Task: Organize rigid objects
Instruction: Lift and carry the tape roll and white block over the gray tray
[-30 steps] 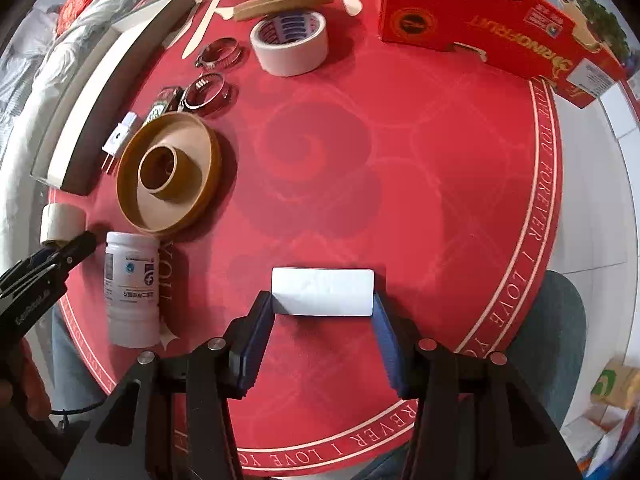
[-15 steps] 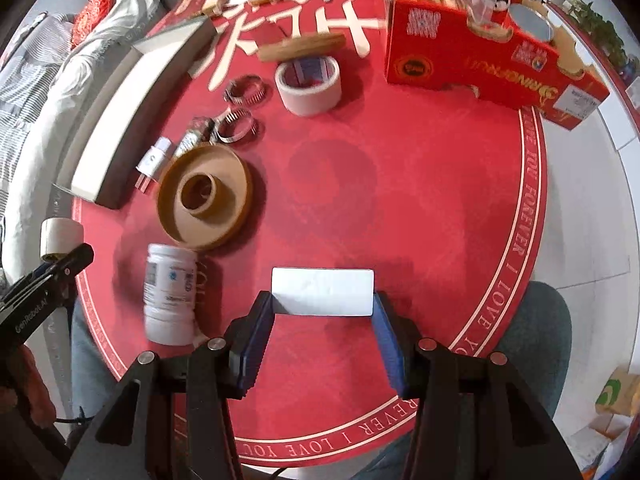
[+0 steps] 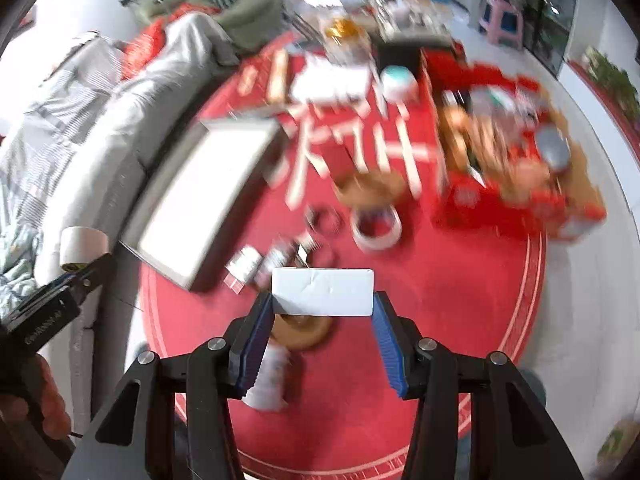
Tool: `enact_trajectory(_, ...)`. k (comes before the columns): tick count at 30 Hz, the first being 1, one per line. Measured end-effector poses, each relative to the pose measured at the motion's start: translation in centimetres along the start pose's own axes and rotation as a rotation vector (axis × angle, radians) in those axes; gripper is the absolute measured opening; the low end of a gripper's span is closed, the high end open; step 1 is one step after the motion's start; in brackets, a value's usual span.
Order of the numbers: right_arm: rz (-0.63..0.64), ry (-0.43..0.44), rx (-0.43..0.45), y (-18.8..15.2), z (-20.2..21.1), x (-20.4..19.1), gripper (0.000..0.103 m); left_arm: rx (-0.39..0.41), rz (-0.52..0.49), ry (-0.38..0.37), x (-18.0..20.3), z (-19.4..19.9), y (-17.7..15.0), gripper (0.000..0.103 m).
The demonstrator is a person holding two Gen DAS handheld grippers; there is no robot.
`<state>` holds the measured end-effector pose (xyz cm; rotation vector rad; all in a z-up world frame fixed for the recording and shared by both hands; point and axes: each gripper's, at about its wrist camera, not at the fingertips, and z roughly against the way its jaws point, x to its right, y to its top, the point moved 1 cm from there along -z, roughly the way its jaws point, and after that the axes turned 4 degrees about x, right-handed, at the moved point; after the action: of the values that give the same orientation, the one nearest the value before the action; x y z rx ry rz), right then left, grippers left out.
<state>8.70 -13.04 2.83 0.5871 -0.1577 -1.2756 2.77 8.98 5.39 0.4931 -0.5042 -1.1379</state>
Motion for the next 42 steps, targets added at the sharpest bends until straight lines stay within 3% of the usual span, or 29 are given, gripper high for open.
enact_trajectory(12,0.079,0.137,0.188,11.9,4.8,-6.6,0.051,0.251,0.100,0.031,-1.7,6.6,10.4,0.052)
enact_trajectory(17,0.106,0.180,0.260,16.1,6.6,-9.1,0.051,0.328,0.106,0.074,-2.6,8.1,13.2,0.052)
enact_trajectory(22,0.137,0.204,0.272,17.8,6.2,-11.4,0.051,0.300,0.134,0.083,-3.8,6.6,13.4,0.052)
enact_trajectory(27,0.169,0.206,0.217,16.7,3.5,-12.7,0.051,0.249,0.137,0.095,-4.2,4.2,12.4,0.052)
enact_trajectory(34,0.145,0.187,0.131,15.4,0.0,-11.9,0.051,0.200,0.138,0.107,-4.3,2.0,11.7,0.052)
enact_trajectory(42,0.136,0.177,0.108,15.4,-1.3,-11.3,0.051,0.182,0.134,0.116,-4.3,1.0,11.5,0.052)
